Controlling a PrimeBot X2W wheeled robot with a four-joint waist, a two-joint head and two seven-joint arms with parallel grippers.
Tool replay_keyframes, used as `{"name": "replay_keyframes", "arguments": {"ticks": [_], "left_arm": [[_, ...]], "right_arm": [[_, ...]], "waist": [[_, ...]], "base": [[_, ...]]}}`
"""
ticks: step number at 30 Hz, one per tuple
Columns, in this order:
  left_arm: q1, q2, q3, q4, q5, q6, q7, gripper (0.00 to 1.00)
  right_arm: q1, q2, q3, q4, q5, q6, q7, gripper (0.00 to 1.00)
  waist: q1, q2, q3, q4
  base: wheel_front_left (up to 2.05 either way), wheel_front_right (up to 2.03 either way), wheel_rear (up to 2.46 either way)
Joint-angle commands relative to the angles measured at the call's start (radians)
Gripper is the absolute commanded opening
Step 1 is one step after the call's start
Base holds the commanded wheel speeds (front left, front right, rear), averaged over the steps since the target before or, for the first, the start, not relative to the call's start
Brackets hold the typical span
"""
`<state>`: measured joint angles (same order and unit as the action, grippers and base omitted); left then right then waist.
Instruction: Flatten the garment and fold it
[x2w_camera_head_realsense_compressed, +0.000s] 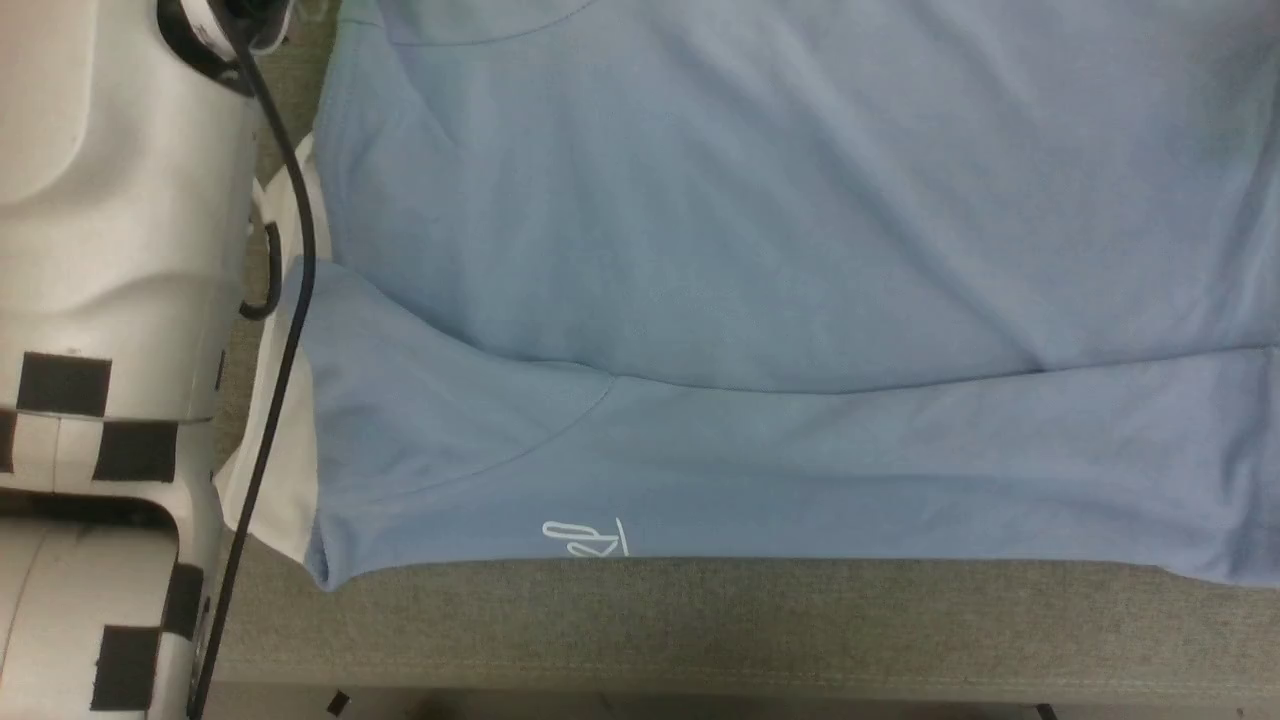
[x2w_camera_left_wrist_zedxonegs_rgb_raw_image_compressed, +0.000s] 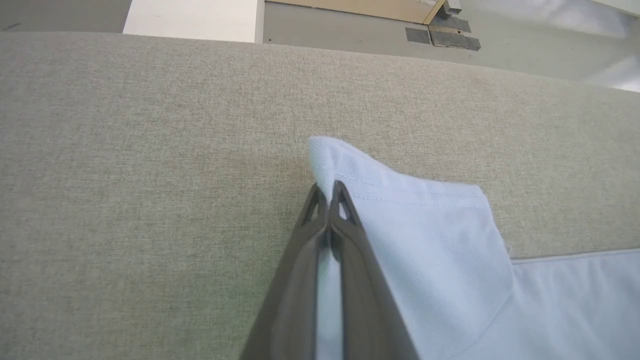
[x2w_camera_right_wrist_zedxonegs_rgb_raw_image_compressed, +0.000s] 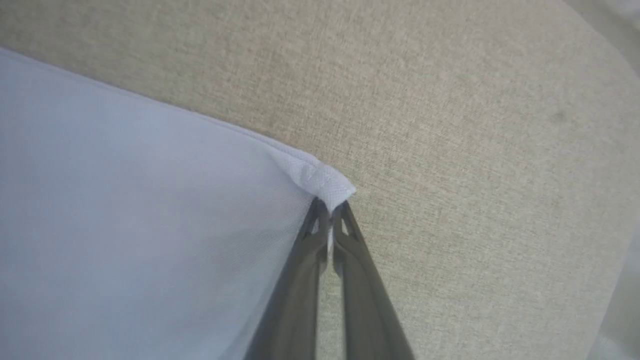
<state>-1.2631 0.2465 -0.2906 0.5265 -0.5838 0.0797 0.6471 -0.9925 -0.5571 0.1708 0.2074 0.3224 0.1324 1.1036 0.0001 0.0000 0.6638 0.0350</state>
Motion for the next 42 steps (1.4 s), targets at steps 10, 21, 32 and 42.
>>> {"name": "replay_keyframes", "arguments": {"ticks": [10, 21, 32, 42], "left_arm": [[0.185, 0.011, 0.082, -0.07, -0.086, -0.037, -0.138, 0.0], [0.503, 0.054, 0.129, -0.198, -0.128, 0.011, -0.151, 0.0], [0.804, 0.049, 0.188, -0.364, -0.184, 0.083, -0.163, 0.0], [0.993, 0.034, 0.183, -0.338, -0.21, 0.098, -0.154, 0.0]], "right_arm": [[0.134, 0.037, -0.048, 0.051, 0.016, -0.002, -0.243, 0.0], [0.359, 0.088, -0.1, 0.119, 0.037, -0.002, -0.396, 0.0], [0.536, 0.132, -0.126, 0.171, 0.058, -0.002, -0.454, 0.0], [0.624, 0.139, -0.172, 0.195, 0.045, -0.002, -0.452, 0.0]], "waist": [[-0.0001, 0.0, -0.223, -0.001], [-0.0001, 0.0, -0.415, -0.009], [-0.0001, 0.0, -0.488, -0.007], [-0.0001, 0.0, -0.457, 0.007]], "base": [[0.0, 0.0, 0.0], [0.0, 0.0, 0.0], [0.0, 0.0, 0.0], [0.0, 0.0, 0.0]]}}
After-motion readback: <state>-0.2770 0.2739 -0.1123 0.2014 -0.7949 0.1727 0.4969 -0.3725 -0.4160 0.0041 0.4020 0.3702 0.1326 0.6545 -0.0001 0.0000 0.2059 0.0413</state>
